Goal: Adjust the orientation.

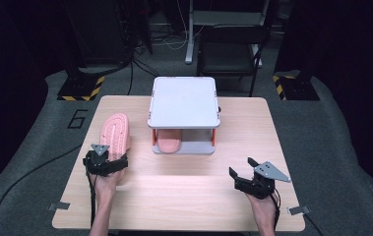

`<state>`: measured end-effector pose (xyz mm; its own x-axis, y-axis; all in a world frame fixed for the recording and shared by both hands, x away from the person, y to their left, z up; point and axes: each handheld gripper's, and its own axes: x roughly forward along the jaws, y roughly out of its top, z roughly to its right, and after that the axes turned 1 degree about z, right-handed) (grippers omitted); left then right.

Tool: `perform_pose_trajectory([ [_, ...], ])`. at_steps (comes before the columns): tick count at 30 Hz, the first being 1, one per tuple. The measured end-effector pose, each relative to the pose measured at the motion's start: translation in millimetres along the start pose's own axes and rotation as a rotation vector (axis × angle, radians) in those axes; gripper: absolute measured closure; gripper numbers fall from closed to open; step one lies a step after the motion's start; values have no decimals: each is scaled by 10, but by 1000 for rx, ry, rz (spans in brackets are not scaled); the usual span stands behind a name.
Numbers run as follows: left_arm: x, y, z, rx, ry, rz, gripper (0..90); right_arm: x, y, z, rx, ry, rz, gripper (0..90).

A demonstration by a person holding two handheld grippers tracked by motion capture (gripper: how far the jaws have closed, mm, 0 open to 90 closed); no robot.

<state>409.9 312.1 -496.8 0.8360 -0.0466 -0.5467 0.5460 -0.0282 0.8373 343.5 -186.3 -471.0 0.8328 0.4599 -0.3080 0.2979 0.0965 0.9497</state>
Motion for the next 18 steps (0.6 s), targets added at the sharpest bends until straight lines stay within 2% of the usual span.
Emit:
perform_pose_trajectory([
  [3, -50, 2, -75, -25, -37, 32, 2, 6, 2, 6, -7, -2, -6, 185],
  [4, -73, 11, -106, -32, -45, 58, 3, 5, 3, 7, -9, -1, -4, 187],
  [6, -122, 47, -180, -36, -67, 72, 11, 0, 1, 9, -11, -5, -4, 189],
  [8, -128, 78, -245, -39, -74, 67, 11, 1, -1, 13, -10, -6, -6, 189],
  [11, -45, 87, -342, -52, -96, 51, 34, 3, 1, 6, -9, -6, -6, 190],
  [13, 17, 66, -384, -74, -130, 17, 67, 0, 4, -1, -16, -1, -4, 192],
  [14, 34, 58, -386, -74, -130, 5, 102, -3, 7, -7, -14, -4, -9, 192],
  [17, 70, 29, -423, -117, -187, -4, 114, 1, 11, -6, -16, -1, -4, 193],
  [18, 77, 27, -418, -119, -195, 3, 119, 1, 14, -4, -16, 0, -6, 193],
])
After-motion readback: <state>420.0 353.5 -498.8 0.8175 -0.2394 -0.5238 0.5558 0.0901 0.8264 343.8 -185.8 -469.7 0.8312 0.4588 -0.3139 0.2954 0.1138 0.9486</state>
